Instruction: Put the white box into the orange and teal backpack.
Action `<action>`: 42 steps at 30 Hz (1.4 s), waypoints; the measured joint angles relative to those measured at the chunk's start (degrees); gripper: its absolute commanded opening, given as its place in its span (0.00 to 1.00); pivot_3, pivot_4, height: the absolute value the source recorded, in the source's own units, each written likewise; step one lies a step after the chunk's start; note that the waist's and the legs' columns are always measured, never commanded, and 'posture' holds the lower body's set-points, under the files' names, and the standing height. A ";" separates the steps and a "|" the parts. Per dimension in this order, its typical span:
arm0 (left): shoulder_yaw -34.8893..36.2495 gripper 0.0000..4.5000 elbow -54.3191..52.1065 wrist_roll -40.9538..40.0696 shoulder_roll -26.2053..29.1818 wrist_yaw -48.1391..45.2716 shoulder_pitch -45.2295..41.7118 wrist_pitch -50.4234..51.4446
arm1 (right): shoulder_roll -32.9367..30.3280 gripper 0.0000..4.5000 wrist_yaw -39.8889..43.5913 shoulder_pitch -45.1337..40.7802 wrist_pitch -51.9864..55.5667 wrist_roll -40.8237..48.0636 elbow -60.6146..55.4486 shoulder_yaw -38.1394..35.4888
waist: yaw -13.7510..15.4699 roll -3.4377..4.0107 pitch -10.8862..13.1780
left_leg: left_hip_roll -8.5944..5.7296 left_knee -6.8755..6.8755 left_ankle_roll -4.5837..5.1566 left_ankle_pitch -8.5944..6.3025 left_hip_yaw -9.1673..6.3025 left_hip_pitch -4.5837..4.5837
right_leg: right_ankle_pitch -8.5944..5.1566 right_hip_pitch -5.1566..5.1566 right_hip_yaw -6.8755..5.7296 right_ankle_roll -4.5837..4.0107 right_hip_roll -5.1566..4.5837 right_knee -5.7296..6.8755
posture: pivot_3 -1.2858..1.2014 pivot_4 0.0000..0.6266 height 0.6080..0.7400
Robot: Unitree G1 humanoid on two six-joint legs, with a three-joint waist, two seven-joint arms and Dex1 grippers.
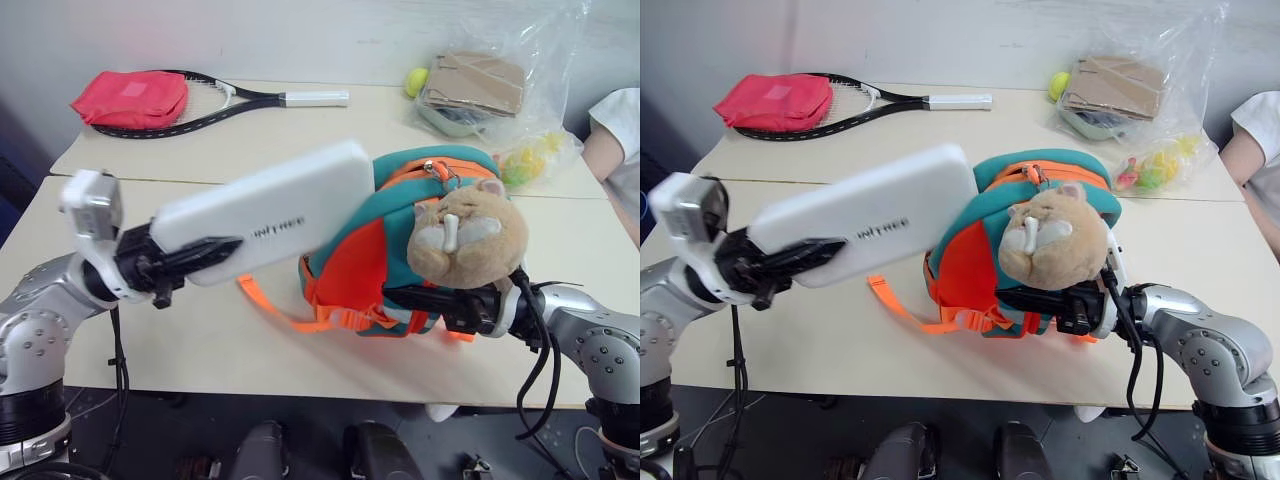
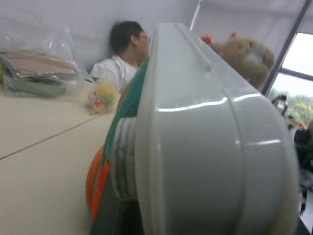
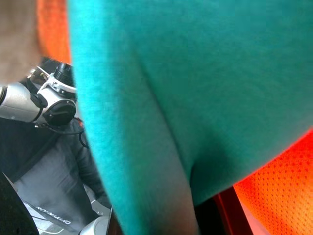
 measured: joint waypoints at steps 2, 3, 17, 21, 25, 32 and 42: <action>-3.87 0.27 1.56 5.46 1.65 -2.24 -1.33 -3.59 | 0.07 0.01 -0.01 0.15 0.00 -0.22 -0.05 0.06 | 0.04 0.00 0.00 | 0.00 0.00 0.00 0.00 0.00 0.00 | 0.00 0.00 0.00 0.00 0.01 0.00 | 0.52 0.24 1.00; -6.13 0.27 2.69 9.35 2.97 -3.40 -2.15 -6.31 | 0.16 0.01 -0.04 0.23 0.00 -0.24 -0.11 0.07 | 0.03 0.00 0.00 | 0.01 -0.01 -0.01 0.00 0.01 0.00 | 0.00 0.00 0.00 0.00 0.02 -0.01 | 0.52 0.24 1.00; -30.76 0.27 18.35 28.85 -15.86 1.21 -32.86 -7.62 | 0.44 0.01 0.64 -0.64 -0.06 -1.14 -0.72 0.82 | 1.60 0.00 0.00 | -0.02 0.38 0.09 0.02 -0.07 -0.39 | 0.04 -0.13 -0.16 0.07 0.08 0.20 | 0.52 0.24 1.00; -34.31 0.27 24.56 33.61 -23.24 3.37 -34.28 -10.28 | 1.41 0.01 0.37 -1.22 -0.37 -1.85 -0.71 0.92 | 1.35 0.01 0.01 | 0.04 0.44 0.09 0.02 -0.09 -0.40 | 0.04 -0.15 -0.16 0.08 0.10 0.25 | 0.52 0.24 1.00; -32.21 0.49 29.08 34.54 -29.01 5.88 -34.49 -13.81 | 2.22 0.00 -0.14 -1.25 -1.25 -2.27 -0.72 0.84 | 1.61 0.02 0.02 | 0.04 0.70 0.10 0.02 -0.24 -0.47 | 0.04 -0.10 -0.26 0.08 0.06 0.19 | 0.52 0.24 1.00; -23.57 0.91 29.22 29.60 -22.68 -2.34 -31.46 -16.91 | 2.96 0.00 -2.06 0.00 -1.45 -2.78 -1.37 0.89 | 0.59 0.07 0.04 | 0.11 0.62 -0.01 0.08 -0.24 -0.48 | 0.04 -0.18 -0.30 0.07 0.14 0.24 | 0.52 0.24 1.00; -17.87 1.00 26.31 25.43 -4.09 -22.21 -29.28 -16.10 | 4.02 0.00 -3.19 0.41 -2.47 -4.19 -1.47 0.99 | 0.69 0.07 0.05 | 0.02 0.66 0.11 0.01 -0.36 -0.54 | 0.04 -0.06 -0.35 0.07 0.04 0.25 | 0.52 0.24 1.00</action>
